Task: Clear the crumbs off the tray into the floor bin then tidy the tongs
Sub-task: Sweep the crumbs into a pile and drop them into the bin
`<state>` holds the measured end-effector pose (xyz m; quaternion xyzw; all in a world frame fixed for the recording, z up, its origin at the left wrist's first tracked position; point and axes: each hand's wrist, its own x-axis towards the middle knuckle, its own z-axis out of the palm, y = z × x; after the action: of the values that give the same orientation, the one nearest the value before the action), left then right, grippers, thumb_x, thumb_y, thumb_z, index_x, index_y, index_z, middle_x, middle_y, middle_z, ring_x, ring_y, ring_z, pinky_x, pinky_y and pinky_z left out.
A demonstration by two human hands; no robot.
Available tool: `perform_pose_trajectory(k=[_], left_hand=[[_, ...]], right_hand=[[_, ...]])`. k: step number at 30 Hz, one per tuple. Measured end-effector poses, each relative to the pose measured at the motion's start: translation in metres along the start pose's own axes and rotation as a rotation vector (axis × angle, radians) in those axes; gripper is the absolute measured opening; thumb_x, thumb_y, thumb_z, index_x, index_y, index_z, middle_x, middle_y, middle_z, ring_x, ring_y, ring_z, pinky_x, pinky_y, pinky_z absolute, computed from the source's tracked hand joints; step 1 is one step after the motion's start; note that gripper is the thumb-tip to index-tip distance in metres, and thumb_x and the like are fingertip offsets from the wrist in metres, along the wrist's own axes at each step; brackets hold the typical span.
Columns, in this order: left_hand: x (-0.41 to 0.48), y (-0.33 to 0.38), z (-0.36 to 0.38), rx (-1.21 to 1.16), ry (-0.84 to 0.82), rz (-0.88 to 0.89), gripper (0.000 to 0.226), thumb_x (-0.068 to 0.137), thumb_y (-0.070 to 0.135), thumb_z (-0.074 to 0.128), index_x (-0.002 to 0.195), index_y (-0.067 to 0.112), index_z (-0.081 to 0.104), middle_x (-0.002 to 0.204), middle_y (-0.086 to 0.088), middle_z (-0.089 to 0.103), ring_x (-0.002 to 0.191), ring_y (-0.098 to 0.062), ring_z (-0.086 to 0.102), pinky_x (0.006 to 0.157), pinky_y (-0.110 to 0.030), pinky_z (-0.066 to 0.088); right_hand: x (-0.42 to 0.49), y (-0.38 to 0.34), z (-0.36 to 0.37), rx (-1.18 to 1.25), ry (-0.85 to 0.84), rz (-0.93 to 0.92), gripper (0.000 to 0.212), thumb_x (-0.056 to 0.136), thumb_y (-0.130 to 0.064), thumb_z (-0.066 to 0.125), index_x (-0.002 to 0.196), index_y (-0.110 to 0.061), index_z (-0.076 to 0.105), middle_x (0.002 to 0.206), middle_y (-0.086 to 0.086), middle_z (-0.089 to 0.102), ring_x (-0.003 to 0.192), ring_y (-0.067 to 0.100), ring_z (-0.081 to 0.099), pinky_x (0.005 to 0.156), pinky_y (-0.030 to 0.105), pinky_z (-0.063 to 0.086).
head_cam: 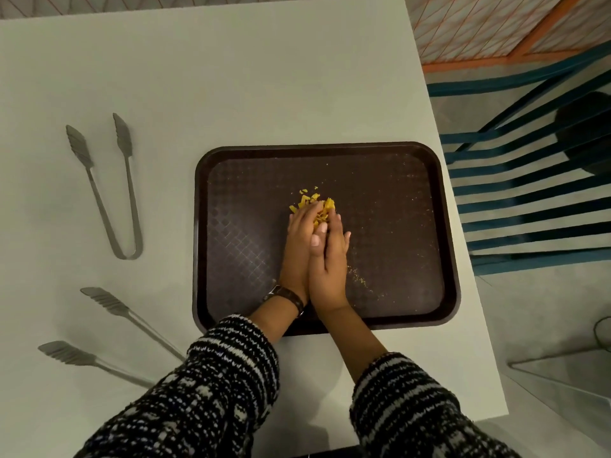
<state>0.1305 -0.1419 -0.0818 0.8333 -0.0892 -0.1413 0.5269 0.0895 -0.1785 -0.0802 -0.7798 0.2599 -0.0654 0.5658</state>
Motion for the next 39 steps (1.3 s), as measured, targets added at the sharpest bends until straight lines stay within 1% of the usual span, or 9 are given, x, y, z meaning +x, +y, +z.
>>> perform_pose_trajectory(k=[2, 4, 9, 13, 16, 20, 26, 32, 39], left_hand=[[-0.003, 0.006, -0.001, -0.124, 0.053, -0.074, 0.045, 0.094, 0.032, 0.04, 0.133, 0.013, 0.046, 0.139, -0.006, 0.046, 0.127, -0.01, 0.041, 0.111, -0.028, 0.034], [-0.005, 0.017, -0.002, -0.337, 0.16, -0.147, 0.032, 0.095, 0.021, 0.046, 0.126, 0.018, 0.051, 0.13, -0.003, 0.053, 0.12, -0.009, 0.05, 0.104, -0.024, 0.042], [-0.002, 0.039, -0.008, -0.695, 0.27, -0.346, 0.024, 0.095, 0.013, 0.046, 0.114, 0.014, 0.061, 0.103, 0.011, 0.065, 0.09, 0.005, 0.064, 0.079, -0.012, 0.05], [-0.005, 0.041, -0.014, -1.062, 0.207, -0.511, 0.025, 0.093, 0.022, 0.047, 0.109, 0.015, 0.066, 0.123, -0.015, 0.062, 0.111, -0.025, 0.061, 0.095, -0.036, 0.048], [-0.006, 0.046, -0.016, -1.217, 0.192, -0.548, 0.025, 0.093, 0.023, 0.047, 0.107, 0.014, 0.066, 0.124, -0.018, 0.06, 0.113, -0.03, 0.057, 0.105, -0.043, 0.041], [-0.012, 0.056, -0.018, -1.221, 0.183, -0.493, 0.023, 0.094, 0.018, 0.046, 0.105, 0.012, 0.066, 0.116, -0.015, 0.064, 0.106, -0.028, 0.061, 0.101, -0.041, 0.044], [-0.042, 0.079, -0.019, -1.204, 0.175, -0.423, 0.023, 0.093, 0.017, 0.047, 0.097, 0.016, 0.07, 0.1, -0.004, 0.073, 0.092, -0.017, 0.068, 0.085, -0.031, 0.052], [-0.099, 0.092, 0.003, -1.19, 0.174, -0.353, 0.024, 0.091, 0.022, 0.05, 0.1, 0.019, 0.072, 0.123, -0.012, 0.063, 0.116, -0.027, 0.059, 0.102, -0.042, 0.044], [-0.216, 0.106, 0.061, -1.2, 0.165, -0.327, 0.024, 0.095, 0.016, 0.045, 0.101, 0.015, 0.068, 0.103, -0.005, 0.071, 0.097, -0.019, 0.066, 0.089, -0.032, 0.052]], right_hand=[[0.0, -0.011, 0.0, 0.189, -0.003, 0.099, 0.073, 0.089, -0.062, 0.03, 0.146, -0.017, 0.028, 0.152, -0.001, 0.033, 0.141, 0.009, 0.027, 0.12, 0.037, 0.016], [0.001, -0.022, -0.004, 0.437, 0.019, 0.201, 0.062, 0.091, -0.05, 0.041, 0.144, -0.017, 0.035, 0.147, -0.001, 0.041, 0.134, 0.008, 0.04, 0.112, 0.034, 0.035], [0.007, -0.04, -0.014, 0.679, 0.07, 0.344, 0.039, 0.098, -0.028, 0.044, 0.134, -0.016, 0.05, 0.131, 0.003, 0.059, 0.117, 0.011, 0.059, 0.099, 0.027, 0.048], [0.002, -0.048, -0.017, 0.846, 0.093, 0.417, 0.036, 0.1, -0.025, 0.037, 0.129, -0.013, 0.054, 0.123, 0.007, 0.064, 0.107, 0.013, 0.065, 0.088, 0.023, 0.054], [-0.001, -0.054, -0.017, 0.911, 0.11, 0.415, 0.034, 0.1, -0.025, 0.037, 0.124, -0.012, 0.057, 0.119, 0.009, 0.066, 0.106, 0.017, 0.066, 0.09, 0.03, 0.054], [-0.009, -0.063, -0.021, 0.935, 0.134, 0.386, 0.034, 0.1, -0.026, 0.039, 0.122, -0.012, 0.059, 0.122, 0.014, 0.064, 0.114, 0.027, 0.061, 0.102, 0.044, 0.045], [-0.036, -0.077, -0.042, 0.93, 0.12, 0.333, 0.035, 0.101, -0.024, 0.035, 0.124, -0.012, 0.058, 0.121, 0.013, 0.065, 0.112, 0.024, 0.063, 0.1, 0.04, 0.047], [-0.087, -0.072, -0.079, 0.944, 0.107, 0.3, 0.034, 0.102, -0.022, 0.031, 0.124, -0.015, 0.056, 0.122, 0.011, 0.064, 0.111, 0.022, 0.063, 0.096, 0.034, 0.05], [-0.186, -0.022, -0.146, 0.961, 0.107, 0.261, 0.035, 0.102, -0.021, 0.03, 0.125, -0.012, 0.055, 0.119, 0.009, 0.065, 0.108, 0.02, 0.064, 0.092, 0.03, 0.052]])
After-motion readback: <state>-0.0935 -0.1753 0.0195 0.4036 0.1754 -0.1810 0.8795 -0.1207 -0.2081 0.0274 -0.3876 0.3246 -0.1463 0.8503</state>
